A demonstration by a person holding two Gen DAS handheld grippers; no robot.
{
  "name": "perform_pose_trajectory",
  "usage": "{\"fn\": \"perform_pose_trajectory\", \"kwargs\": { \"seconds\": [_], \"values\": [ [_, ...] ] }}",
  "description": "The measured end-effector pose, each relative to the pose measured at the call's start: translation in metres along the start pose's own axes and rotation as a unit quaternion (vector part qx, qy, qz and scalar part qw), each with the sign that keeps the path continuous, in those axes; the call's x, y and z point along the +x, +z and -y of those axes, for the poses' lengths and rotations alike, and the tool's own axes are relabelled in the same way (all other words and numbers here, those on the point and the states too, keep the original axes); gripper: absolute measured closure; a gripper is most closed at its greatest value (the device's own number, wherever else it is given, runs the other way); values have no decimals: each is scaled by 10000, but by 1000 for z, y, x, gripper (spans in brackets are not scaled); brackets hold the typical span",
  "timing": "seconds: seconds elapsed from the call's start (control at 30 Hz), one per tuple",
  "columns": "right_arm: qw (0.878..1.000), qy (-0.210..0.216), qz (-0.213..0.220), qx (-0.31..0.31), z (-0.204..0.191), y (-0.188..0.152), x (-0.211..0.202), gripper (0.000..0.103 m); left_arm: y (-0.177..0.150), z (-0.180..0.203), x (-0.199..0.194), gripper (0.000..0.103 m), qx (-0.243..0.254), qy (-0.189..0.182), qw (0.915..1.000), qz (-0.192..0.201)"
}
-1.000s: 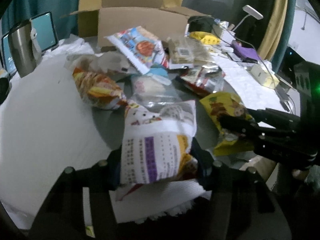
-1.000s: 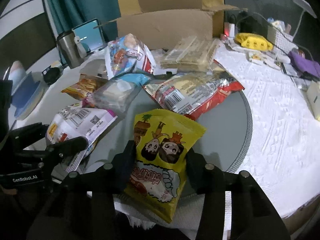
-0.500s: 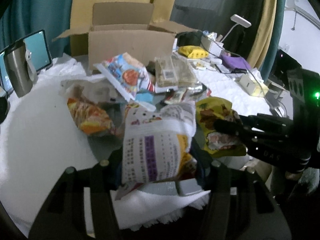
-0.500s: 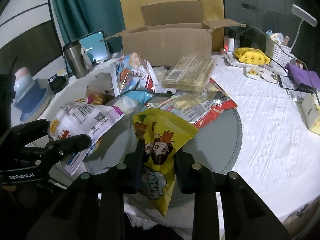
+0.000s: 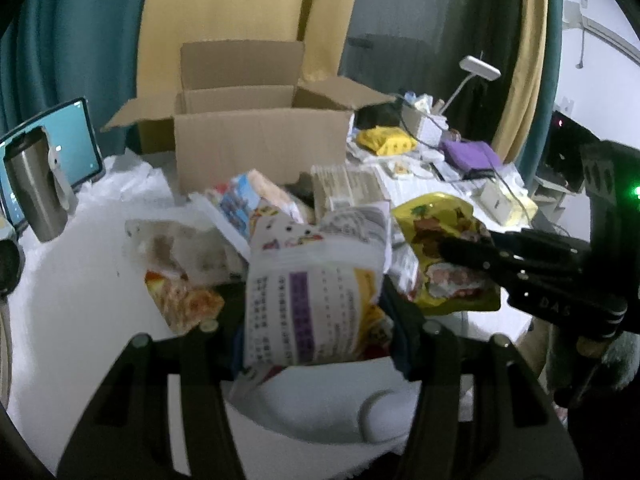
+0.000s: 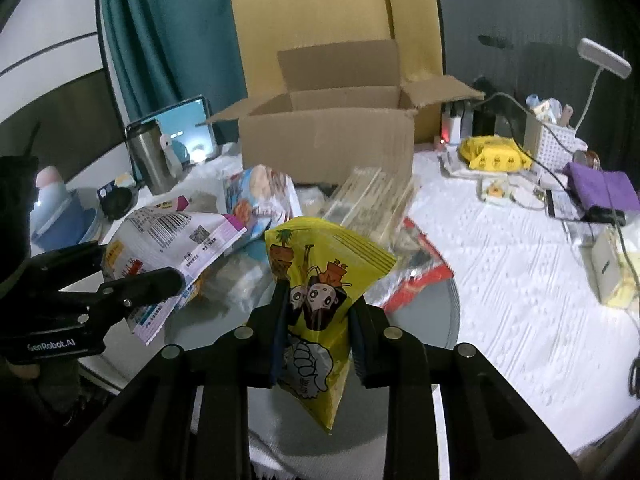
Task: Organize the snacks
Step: 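Lift both bags, carry them into the cardboard box and release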
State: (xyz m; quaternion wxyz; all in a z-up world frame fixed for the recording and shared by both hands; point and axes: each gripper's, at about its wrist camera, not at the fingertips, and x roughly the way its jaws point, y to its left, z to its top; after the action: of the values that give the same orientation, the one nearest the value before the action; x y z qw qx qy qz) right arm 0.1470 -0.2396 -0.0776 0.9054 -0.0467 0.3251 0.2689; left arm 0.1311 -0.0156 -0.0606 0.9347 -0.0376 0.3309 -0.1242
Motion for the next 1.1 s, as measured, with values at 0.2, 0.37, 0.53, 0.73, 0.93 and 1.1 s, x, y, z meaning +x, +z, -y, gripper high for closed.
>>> {"fn": "perform_pose_trajectory", "kwargs": {
  "seconds": [0.2, 0.37, 0.53, 0.73, 0.93, 1.1],
  "values": [
    [9999, -40, 120, -26, 3, 19, 3, 74, 21, -8, 1, 47, -36, 36, 9998, 185],
    [9998, -44, 181, -44, 9, 33, 7, 74, 36, -10, 1, 47, -29, 38, 9995, 315],
    [9997, -53, 237, -96, 11, 47, 9, 74, 50, -11, 1, 47, 3, 66, 9991, 430],
    [9993, -66, 331, -131, 14, 64, 10, 74, 68, -12, 2, 47, 42, 107, 9983, 576],
    [9989, -81, 435, -160, 21, 82, 15, 74, 89, -18, 9, 47, 59, 133, 9975, 694],
    [9985, -88, 509, -200, 26, 100, 21, 74, 107, -24, 16, 47, 77, 138, 9967, 792]
  ]
}}
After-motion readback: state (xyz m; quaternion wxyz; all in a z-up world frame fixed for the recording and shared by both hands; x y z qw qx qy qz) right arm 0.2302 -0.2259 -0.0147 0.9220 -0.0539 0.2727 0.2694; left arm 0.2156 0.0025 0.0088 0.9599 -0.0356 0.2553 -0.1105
